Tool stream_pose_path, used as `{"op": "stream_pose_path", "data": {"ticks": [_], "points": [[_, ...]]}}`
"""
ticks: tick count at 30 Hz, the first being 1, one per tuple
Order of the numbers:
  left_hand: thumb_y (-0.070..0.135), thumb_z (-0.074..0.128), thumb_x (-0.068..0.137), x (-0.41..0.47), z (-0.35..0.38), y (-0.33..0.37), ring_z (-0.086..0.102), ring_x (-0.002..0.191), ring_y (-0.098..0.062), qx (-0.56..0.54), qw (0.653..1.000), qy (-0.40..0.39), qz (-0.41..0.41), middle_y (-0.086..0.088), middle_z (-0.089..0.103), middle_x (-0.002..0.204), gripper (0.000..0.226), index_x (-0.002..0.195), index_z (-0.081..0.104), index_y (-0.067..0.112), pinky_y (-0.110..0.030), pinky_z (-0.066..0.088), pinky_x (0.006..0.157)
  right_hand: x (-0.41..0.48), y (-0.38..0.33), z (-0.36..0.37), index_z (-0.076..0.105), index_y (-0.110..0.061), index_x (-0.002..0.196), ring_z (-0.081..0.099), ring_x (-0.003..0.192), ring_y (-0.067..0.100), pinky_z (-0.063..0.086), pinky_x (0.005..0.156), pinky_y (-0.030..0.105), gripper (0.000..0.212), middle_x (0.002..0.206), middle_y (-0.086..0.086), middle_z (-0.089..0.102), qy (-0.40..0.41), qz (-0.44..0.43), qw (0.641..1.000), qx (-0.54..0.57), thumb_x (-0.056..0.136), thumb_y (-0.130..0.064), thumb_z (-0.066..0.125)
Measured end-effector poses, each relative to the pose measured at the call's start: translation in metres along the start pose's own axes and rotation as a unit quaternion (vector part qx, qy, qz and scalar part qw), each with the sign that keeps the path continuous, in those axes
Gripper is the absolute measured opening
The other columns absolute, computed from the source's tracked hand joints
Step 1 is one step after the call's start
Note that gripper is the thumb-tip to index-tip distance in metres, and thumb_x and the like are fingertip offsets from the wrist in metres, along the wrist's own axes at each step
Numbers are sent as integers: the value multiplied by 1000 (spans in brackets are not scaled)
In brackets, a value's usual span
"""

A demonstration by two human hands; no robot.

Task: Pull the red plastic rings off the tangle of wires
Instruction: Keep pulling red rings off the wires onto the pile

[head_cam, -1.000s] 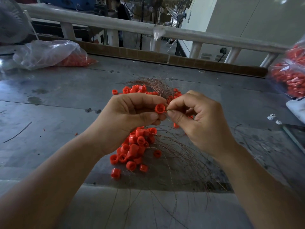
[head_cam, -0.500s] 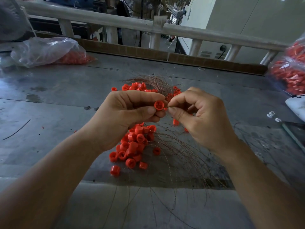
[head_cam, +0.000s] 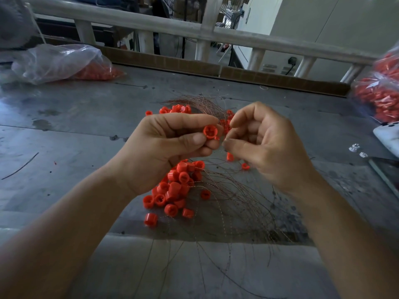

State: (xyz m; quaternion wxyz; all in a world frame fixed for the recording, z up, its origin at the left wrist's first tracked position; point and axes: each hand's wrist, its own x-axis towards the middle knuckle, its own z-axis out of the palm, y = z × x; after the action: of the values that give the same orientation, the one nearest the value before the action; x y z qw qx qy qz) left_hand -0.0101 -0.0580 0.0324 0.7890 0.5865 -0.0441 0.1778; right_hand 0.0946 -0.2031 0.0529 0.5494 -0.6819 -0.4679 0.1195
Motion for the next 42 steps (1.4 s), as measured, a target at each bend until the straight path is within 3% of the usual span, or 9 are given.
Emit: {"op": "stream_pose_path", "data": {"ticks": [5, 7, 12, 16, 21, 31, 34, 37, 42], "points": [[9, 65, 60, 0, 3, -3, 70, 74, -14, -46, 998, -17, -29, -8, 73, 81, 25, 83, 75, 11, -17, 54, 62, 1, 2, 5, 47, -16, 76, 55, 49, 1, 41, 46, 12, 30, 55, -8, 60, -38, 23, 998, 47, 72, 3, 70], [8, 65, 60, 0, 3, -4, 70, 74, -15, -49, 998, -14, -35, -8, 73, 80, 24, 82, 75, 10, -17, 54, 62, 2, 3, 1, 51, -16, 76, 58, 52, 5, 45, 48, 15, 21, 58, -6, 63, -42, 23, 999, 23, 69, -12, 71], [5, 62, 63, 0, 1, -4, 70, 74, -14, -45, 998, 5, -45, -8, 73, 80, 23, 82, 75, 9, -17, 54, 62, 14, 29, -29, 60, -22, 71, 59, 59, 1, 45, 60, 13, 18, 66, -8, 64, 62, 86, 986, -129, 84, -11, 62], [10, 67, 59, -1, 2, -3, 70, 75, -14, -41, 998, 4, -42, -7, 73, 80, 25, 82, 75, 10, -16, 54, 63, 15, 45, -35, 63, -25, 70, 53, 67, -4, 38, 55, 3, 15, 69, -18, 58, -3, 141, 942, -304, 81, -16, 67], [9, 65, 60, -1, 0, -2, 70, 75, -14, -45, 998, 7, -43, -7, 73, 81, 24, 82, 75, 10, -16, 54, 63, 15, 51, -35, 69, -23, 86, 51, 72, -6, 35, 57, 8, 9, 75, -20, 56, -79, 180, 918, -345, 80, -17, 68], [3, 58, 65, 0, 1, -1, 70, 74, -14, -37, 998, 8, -46, -7, 73, 80, 24, 81, 75, 9, -16, 54, 62, 14, 50, -33, 58, -28, 69, 53, 72, -1, 39, 61, 15, 21, 76, -13, 58, -106, 184, 913, -349, 78, -13, 69], [2, 57, 66, 0, 1, -1, 70, 74, -14, -32, 998, 8, -47, -7, 73, 79, 24, 81, 75, 10, -17, 54, 62, 16, 48, -37, 61, -27, 76, 53, 65, 5, 47, 61, 22, 20, 75, -9, 57, -58, 186, 941, -276, 84, -9, 62], [0, 56, 68, 0, 2, -1, 70, 74, -15, -22, 998, 16, -50, -8, 72, 79, 25, 81, 75, 9, -17, 54, 62, 18, 39, -41, 67, -12, 79, 57, 56, 4, 51, 56, 21, 16, 62, -5, 61, 23, 176, 982, -61, 83, 1, 59], [-2, 56, 68, 1, 2, -3, 70, 72, -17, -9, 998, 29, -51, -10, 71, 77, 21, 82, 71, 6, -19, 55, 62, 15, 25, -27, 60, -7, 77, 62, 52, 8, 51, 48, 19, 5, 58, 0, 65, 1, 194, 961, 199, 73, -8, 58]]}}
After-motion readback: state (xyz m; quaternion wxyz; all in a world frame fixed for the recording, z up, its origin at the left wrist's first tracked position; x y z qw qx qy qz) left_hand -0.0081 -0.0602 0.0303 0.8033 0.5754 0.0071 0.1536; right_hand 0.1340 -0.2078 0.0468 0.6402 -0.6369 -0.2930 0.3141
